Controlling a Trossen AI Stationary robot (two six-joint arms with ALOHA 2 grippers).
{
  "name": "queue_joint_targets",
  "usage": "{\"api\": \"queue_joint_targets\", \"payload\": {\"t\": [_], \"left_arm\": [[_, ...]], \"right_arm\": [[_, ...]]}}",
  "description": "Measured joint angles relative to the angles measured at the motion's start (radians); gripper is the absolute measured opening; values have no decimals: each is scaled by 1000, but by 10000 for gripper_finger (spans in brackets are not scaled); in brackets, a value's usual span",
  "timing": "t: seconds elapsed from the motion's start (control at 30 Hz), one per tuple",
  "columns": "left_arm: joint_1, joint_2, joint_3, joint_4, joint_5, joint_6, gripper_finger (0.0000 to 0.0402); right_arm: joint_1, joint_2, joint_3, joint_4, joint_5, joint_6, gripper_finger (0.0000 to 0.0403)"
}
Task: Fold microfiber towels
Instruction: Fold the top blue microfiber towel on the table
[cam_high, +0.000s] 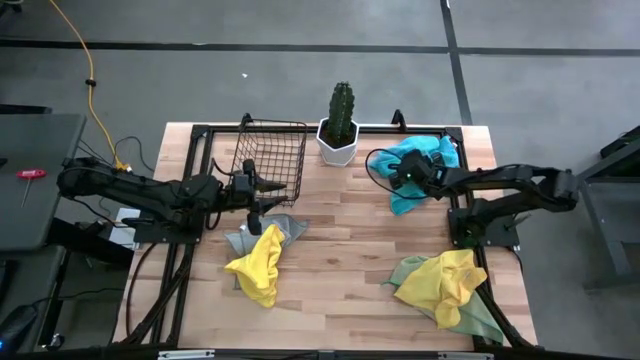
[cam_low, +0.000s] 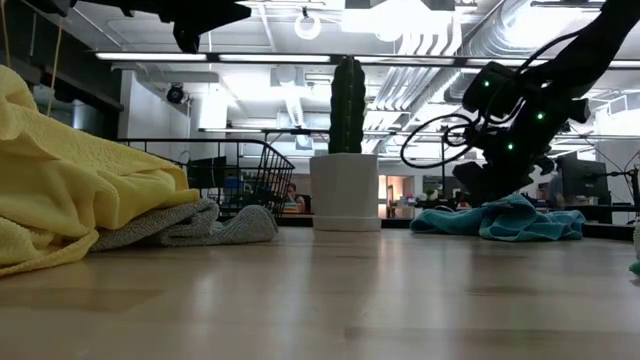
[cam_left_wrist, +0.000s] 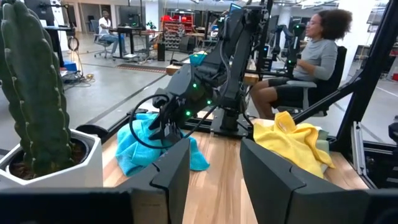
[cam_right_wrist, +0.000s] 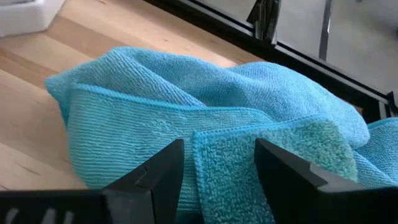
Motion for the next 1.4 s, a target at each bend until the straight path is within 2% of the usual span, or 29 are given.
{"api": "queue_joint_targets", "payload": {"t": [0.2,0.3,0.67,0.8,0.97,1.17,1.3,1.4], "left_arm": [[0,0,0,0,0,0,131],[0,0,0,0,0,0,131],[0,0,0,-1,0,0,131],[0,0,0,-1,0,0,131],[0,0,0,-1,0,0,131],[0,4,0,8,0,0,131],[0,64,0,81,1,0,131],[0,153,0,190,43,35,131]], "right_arm": [[0,21,0,21,7,0,187],[0,21,0,20,19,-2,169],[1,14,0,20,-5,-61,9],[1,-47,0,20,-42,-80,8],[32,-210,0,21,-109,-129,3],[116,-390,0,23,-315,-150,1],[202,-413,0,64,-412,-160,1],[264,-385,0,156,-469,-185,1]]}}
